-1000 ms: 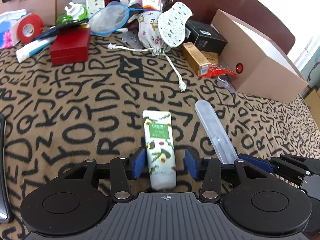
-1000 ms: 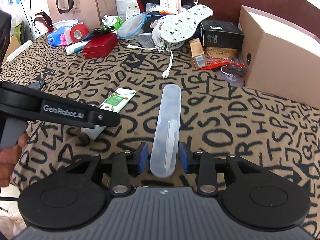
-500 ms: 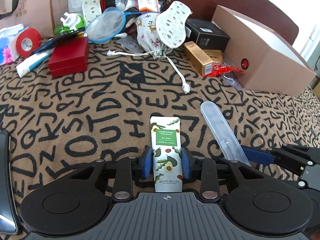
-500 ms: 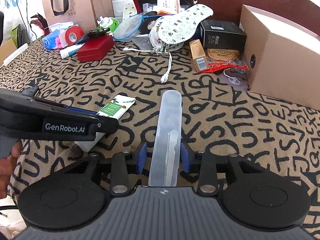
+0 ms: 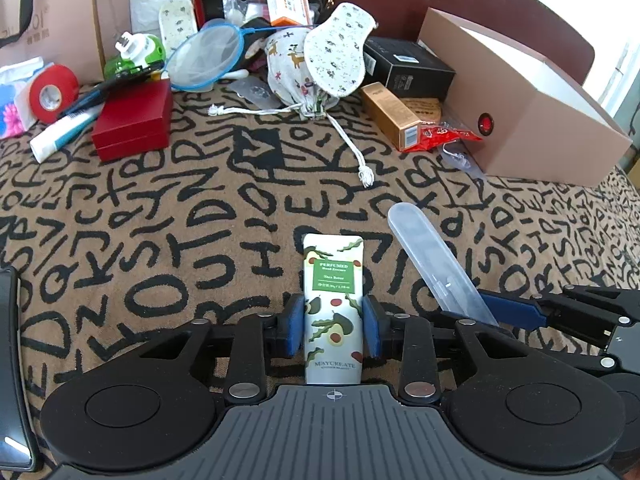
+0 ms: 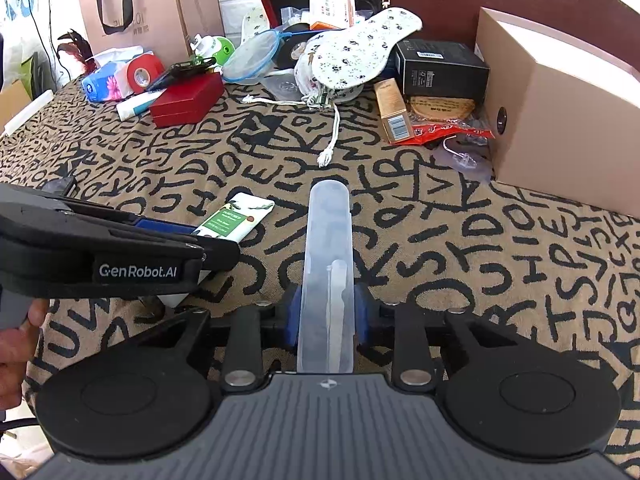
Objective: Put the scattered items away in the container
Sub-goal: 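Lift the hand cream tube with left tool while right tool lifts the clear tube, then carry both tubes in both tools over the cardboard box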
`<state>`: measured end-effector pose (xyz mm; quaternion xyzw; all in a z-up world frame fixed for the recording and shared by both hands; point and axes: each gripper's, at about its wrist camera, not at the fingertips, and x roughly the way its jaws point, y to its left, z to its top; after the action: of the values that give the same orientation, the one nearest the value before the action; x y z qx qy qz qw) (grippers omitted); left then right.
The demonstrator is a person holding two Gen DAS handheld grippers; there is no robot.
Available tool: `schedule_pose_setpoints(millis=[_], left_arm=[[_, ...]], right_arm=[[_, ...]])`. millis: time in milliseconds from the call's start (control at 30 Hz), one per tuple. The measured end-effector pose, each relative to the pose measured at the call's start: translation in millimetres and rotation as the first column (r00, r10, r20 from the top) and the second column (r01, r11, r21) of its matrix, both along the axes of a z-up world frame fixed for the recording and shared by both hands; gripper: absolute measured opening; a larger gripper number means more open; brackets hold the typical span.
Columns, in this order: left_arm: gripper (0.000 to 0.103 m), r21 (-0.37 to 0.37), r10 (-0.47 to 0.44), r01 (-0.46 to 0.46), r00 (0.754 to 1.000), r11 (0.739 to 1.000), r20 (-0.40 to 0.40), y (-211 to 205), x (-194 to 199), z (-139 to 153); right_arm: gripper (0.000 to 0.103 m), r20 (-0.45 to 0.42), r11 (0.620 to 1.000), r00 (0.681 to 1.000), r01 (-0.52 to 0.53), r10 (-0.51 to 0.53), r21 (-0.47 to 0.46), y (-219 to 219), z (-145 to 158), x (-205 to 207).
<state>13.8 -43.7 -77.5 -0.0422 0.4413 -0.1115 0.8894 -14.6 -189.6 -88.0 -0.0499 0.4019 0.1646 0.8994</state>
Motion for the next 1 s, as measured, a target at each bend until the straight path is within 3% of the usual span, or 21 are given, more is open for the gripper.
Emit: schedule_pose_setpoints(millis=[300, 1000], left_arm=[[0.03, -0.042, -0.016, 0.016, 1.0, 0.999, 0.003, -5, -6, 10], [0.029, -0.108, -0.099, 0.119, 0.98, 0.987, 0.173, -52, 23, 83]], right_arm=[[0.031, 0.017, 0.999, 1.0, 0.015, -0.015, 0.032, -10, 11, -8], [0.031, 0.202, 0.995, 0.976, 0.072, -0.085, 0.069, -54, 68, 10]])
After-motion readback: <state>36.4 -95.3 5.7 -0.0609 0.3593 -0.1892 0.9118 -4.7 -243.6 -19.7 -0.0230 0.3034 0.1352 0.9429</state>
